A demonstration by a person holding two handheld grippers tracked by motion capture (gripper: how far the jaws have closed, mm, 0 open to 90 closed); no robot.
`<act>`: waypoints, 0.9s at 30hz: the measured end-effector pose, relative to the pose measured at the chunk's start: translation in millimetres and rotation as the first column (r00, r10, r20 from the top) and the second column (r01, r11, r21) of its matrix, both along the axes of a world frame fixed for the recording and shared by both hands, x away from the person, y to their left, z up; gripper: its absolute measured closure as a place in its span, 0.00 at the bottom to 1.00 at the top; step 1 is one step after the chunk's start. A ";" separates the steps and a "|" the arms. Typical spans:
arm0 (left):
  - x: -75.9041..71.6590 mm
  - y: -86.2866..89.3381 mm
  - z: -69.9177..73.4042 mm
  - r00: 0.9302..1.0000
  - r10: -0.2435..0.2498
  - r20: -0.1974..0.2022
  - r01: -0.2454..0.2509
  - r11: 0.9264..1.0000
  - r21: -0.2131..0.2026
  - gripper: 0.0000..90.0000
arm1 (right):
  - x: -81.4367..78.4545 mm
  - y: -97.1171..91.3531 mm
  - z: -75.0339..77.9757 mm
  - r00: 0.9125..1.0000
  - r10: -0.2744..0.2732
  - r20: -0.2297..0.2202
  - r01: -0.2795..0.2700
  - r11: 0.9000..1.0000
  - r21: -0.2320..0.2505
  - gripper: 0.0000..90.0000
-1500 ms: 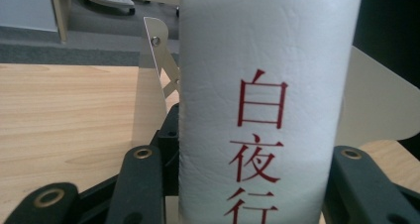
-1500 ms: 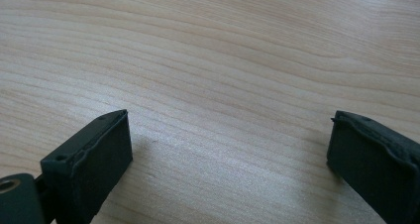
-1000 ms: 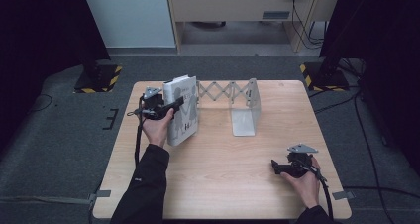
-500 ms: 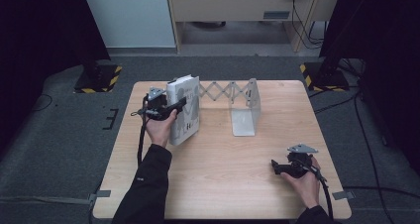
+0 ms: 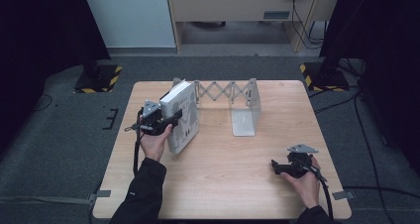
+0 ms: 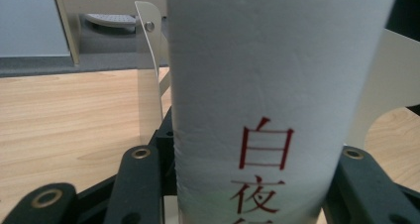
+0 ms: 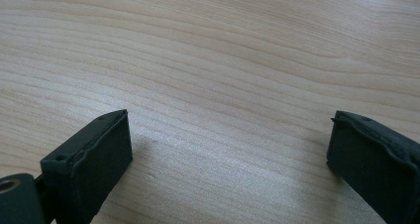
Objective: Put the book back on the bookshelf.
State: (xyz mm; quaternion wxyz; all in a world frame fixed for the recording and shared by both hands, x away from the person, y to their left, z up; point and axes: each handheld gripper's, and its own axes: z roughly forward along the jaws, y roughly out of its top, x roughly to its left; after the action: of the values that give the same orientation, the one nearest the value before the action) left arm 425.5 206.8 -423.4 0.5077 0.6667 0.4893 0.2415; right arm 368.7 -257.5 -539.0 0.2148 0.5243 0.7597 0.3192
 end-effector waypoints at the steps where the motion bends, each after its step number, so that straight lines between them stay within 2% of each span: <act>1: -1.8 0.4 -0.7 1.000 0.000 -0.001 0.000 1.000 0.003 0.57 | 0.0 0.0 0.0 1.000 0.000 0.000 0.000 1.000 0.000 0.04; 9: -16.3 -0.6 -4.1 1.000 -0.005 -0.013 0.006 0.999 0.045 0.57 | 0.0 0.0 0.0 1.000 0.000 0.000 0.000 1.000 0.000 0.04; 12: -26.7 -1.2 -8.8 1.000 -0.011 -0.006 0.011 0.998 0.064 0.57 | 0.0 0.0 0.0 1.000 0.000 0.000 0.000 1.000 0.000 0.04; 22: -36.5 3.4 -16.0 1.000 0.000 -0.012 0.001 0.998 0.056 0.57 | 0.0 0.0 0.0 1.000 0.000 0.000 0.000 1.000 0.000 0.04; 27: -38.2 -2.9 -18.6 1.000 0.003 0.020 -0.005 0.997 0.071 0.57 | 0.0 0.0 0.0 1.000 0.000 0.000 0.000 1.000 0.000 0.04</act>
State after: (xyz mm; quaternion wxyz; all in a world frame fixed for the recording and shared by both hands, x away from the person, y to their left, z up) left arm 387.4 203.9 -442.0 0.4881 0.6809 0.4766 0.2665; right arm 368.7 -257.5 -539.0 0.2148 0.5242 0.7597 0.3192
